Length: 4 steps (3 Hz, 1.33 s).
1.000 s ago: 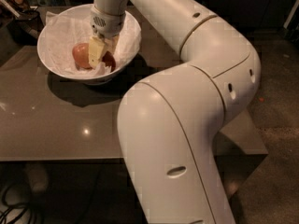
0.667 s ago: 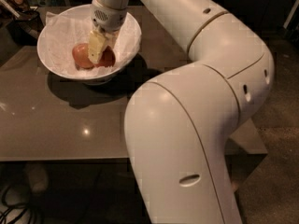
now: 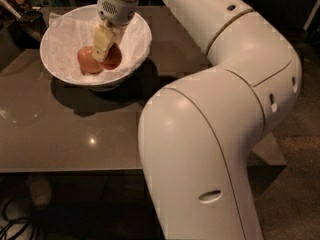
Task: Pick apple from white bowl
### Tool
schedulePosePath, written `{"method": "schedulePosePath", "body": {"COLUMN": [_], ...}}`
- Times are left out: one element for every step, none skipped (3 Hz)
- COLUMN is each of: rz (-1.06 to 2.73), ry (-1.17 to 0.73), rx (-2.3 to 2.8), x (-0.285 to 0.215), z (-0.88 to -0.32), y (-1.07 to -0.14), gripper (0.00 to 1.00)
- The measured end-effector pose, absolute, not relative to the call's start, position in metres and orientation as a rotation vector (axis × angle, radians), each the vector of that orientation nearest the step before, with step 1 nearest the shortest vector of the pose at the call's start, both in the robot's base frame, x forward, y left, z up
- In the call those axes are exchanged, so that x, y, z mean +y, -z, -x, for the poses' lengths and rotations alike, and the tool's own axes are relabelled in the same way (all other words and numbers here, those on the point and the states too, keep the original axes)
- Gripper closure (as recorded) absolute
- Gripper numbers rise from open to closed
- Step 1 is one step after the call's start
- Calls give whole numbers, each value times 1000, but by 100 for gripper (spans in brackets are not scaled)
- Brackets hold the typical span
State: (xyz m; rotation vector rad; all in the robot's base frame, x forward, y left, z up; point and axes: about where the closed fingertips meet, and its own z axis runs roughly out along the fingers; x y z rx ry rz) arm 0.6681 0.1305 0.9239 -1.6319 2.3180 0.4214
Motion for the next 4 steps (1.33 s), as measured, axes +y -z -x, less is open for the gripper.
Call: {"method": "schedulePosePath", "body": {"rz": [1690, 1748, 1792, 1813], "ry": [-520, -576, -598, -580], "rx": [2214, 2076, 1963, 1916], "x": [134, 136, 139, 142], "z": [-660, -649, -637, -628], "y": [-942, -973, -1002, -1024], "gripper": [100, 100, 100, 100]}}
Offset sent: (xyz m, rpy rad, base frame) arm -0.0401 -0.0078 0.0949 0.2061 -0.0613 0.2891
